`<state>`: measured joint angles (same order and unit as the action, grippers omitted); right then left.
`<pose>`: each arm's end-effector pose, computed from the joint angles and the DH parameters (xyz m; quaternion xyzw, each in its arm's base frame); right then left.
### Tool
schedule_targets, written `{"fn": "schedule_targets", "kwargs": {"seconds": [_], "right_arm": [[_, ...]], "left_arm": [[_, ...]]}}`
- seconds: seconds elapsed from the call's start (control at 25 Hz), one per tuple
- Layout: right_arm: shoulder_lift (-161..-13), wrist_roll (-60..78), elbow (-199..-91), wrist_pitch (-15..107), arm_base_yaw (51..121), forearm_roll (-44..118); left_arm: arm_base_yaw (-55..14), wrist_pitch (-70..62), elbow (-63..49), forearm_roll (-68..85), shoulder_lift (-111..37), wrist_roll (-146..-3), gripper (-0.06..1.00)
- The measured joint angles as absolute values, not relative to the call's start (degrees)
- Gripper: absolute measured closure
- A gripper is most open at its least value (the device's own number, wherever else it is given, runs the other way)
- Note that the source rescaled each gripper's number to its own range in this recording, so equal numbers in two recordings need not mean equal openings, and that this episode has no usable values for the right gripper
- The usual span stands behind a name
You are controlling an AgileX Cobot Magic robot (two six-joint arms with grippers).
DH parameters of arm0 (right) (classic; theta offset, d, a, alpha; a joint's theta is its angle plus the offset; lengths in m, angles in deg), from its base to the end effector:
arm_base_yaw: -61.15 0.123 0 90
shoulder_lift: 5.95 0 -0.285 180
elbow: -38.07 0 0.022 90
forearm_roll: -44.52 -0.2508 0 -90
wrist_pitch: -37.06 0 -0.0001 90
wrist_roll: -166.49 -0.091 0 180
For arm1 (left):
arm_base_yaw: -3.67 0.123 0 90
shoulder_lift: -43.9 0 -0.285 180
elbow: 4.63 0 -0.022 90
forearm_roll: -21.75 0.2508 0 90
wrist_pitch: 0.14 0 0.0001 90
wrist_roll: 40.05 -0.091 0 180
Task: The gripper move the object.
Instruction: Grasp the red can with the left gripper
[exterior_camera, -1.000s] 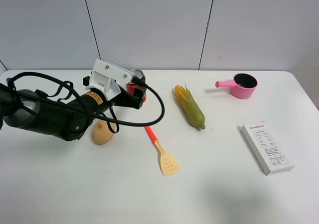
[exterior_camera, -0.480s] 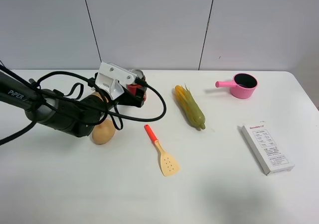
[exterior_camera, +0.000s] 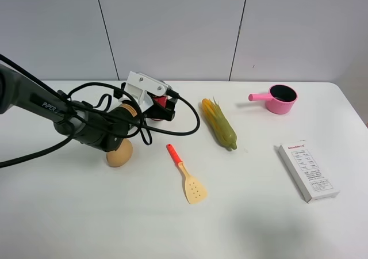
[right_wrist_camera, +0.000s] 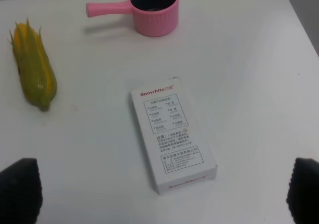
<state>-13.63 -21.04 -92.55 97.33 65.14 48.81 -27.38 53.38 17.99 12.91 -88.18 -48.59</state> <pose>-0.0028 -0.0061 0.2742 0.0274 0.8531 0.0149 0.5208 0.3541 -0.2001 0.0991 0.1905 0.7501 -0.1051 0.6245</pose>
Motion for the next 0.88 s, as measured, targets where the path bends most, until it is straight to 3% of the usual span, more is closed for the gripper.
{"fn": "schedule_targets", "kwargs": {"seconds": [0.72, 0.76, 0.8, 0.88], "right_arm": [[-13.63, -21.04, -92.55, 97.33, 65.14, 48.81], [-13.63, -21.04, -92.55, 97.33, 65.14, 48.81], [-13.63, -21.04, -92.55, 97.33, 65.14, 48.81], [-13.63, -21.04, -92.55, 97.33, 65.14, 48.81]], "left_arm": [[-23.75, 50.27, 8.57, 15.32, -95.89, -47.03, -0.04], [-23.58, 50.11, 8.57, 15.45, -96.11, -46.89, 0.05], [-23.45, 49.98, 8.57, 15.45, -96.15, -46.84, 0.23], [-23.33, 49.85, 8.57, 15.82, -96.15, -46.70, 0.79]]}}
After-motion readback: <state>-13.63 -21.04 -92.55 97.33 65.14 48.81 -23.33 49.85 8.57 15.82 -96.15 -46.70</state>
